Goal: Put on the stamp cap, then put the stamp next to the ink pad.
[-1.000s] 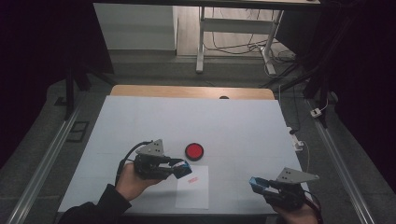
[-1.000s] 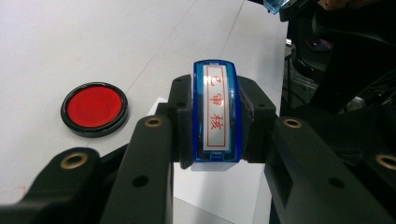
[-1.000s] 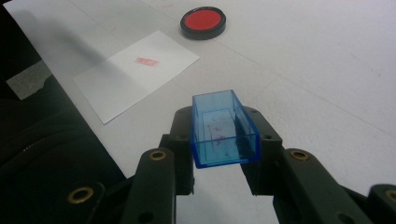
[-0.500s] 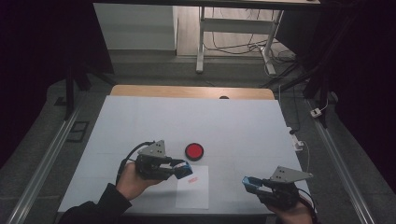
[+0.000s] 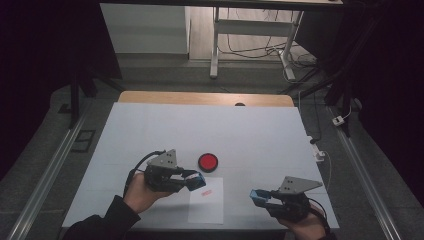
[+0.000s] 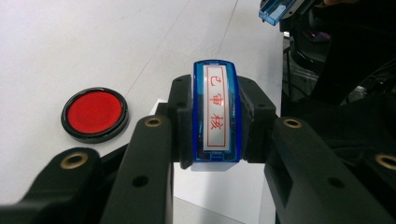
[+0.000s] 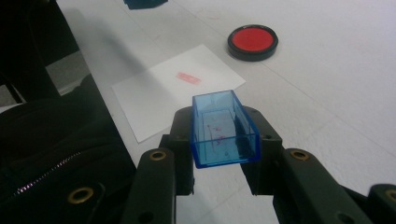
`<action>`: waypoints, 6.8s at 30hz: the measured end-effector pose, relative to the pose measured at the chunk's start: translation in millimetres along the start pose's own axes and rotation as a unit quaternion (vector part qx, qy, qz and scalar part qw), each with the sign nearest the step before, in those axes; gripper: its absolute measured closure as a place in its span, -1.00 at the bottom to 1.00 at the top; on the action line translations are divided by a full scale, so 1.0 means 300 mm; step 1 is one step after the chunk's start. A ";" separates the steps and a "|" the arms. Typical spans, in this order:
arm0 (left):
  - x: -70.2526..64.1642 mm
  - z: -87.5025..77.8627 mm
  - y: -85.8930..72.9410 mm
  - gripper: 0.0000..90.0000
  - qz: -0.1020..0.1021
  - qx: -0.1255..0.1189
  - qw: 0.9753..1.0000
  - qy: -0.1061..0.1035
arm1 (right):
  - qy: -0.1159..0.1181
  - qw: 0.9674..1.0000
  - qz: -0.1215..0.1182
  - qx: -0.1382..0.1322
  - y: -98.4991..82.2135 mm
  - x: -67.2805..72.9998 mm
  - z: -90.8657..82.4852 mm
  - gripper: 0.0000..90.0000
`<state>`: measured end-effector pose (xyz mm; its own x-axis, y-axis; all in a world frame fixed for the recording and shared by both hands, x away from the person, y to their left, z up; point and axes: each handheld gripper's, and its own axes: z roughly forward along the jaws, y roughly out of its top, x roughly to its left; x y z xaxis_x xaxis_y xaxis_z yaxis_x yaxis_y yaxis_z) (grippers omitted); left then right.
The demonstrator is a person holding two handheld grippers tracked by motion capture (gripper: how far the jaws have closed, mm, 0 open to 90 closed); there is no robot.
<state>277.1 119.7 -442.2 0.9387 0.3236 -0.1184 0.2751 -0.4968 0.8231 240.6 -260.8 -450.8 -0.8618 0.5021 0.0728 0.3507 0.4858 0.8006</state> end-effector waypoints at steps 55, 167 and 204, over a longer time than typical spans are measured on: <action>0.005 0.017 0.048 0.56 0.091 -0.013 0.994 -0.054 | 0.159 0.985 -0.057 -0.026 0.144 0.029 0.328 0.51; 0.030 -0.023 0.022 0.56 0.055 -0.028 0.998 -0.019 | 0.084 0.995 -0.059 -0.003 0.161 0.064 0.305 -0.39; 0.102 -0.072 -0.020 0.56 -0.010 0.005 0.998 0.063 | -0.004 1.000 -0.010 0.018 0.105 0.024 0.196 -1.00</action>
<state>299.7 149.8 -438.7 0.8997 0.4318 -0.0638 0.2961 -0.4965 0.8159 267.2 -199.8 -460.0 -0.8659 0.4973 0.0528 0.3465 0.5205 0.7804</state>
